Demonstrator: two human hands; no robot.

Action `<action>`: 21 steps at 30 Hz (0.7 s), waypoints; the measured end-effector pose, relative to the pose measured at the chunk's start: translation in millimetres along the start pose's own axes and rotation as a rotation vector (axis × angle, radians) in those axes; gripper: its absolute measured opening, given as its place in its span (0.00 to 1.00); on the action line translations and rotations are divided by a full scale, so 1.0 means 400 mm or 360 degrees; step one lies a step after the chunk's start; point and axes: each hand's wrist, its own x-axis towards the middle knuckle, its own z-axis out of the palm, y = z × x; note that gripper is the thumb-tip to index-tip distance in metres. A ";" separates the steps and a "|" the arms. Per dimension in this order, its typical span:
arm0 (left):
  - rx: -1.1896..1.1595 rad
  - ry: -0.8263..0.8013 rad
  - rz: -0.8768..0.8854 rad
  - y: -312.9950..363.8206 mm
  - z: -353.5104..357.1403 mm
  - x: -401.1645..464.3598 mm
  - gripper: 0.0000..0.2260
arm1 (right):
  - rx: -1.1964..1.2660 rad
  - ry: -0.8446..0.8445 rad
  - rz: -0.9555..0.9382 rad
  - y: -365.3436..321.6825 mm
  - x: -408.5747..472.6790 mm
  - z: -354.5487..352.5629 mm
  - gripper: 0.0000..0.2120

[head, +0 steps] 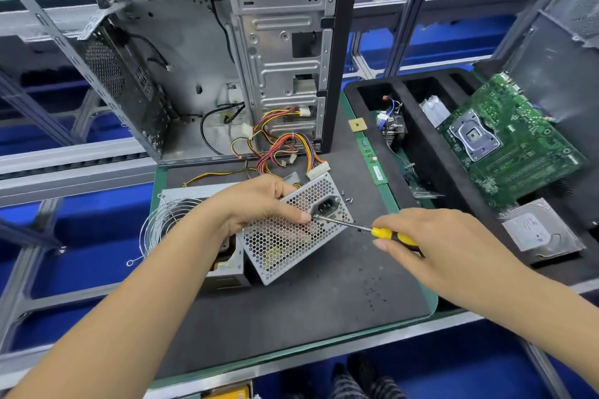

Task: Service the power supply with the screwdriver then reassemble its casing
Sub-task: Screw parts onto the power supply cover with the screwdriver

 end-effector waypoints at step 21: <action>0.0029 0.0037 0.0018 -0.002 0.003 0.001 0.09 | -0.0417 -0.0037 0.0021 -0.062 0.001 -0.011 0.18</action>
